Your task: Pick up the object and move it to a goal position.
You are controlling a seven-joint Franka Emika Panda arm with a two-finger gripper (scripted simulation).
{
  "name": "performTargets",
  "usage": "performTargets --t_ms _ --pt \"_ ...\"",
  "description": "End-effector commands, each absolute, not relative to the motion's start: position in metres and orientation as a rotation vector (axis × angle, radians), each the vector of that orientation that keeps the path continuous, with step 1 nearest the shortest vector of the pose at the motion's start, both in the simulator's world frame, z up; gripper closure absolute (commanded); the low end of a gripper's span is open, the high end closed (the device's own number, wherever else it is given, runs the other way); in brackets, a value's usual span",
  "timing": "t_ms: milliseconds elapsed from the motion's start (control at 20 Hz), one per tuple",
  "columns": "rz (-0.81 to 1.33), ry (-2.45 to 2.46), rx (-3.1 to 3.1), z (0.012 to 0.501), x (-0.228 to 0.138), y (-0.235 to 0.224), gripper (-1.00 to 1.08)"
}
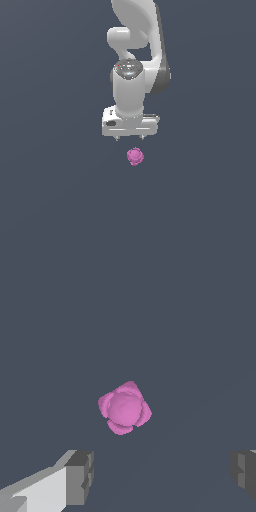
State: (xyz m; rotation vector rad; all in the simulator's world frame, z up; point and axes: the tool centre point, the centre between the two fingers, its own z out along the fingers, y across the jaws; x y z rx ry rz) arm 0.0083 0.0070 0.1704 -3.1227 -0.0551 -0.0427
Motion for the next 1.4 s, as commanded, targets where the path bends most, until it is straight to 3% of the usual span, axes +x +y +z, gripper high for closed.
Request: performTargets --t_ms 0,750,1350 --pt "-0.039 -0.119 -3.124 0.164 0.010 0.009 -0.92" --pt "-0.007 -0.707 -3.062 0.106 0.020 0.028 -0.92" --pt "0.001 -0.854 -3.023 0.090 0.022 0.034 -0.92"
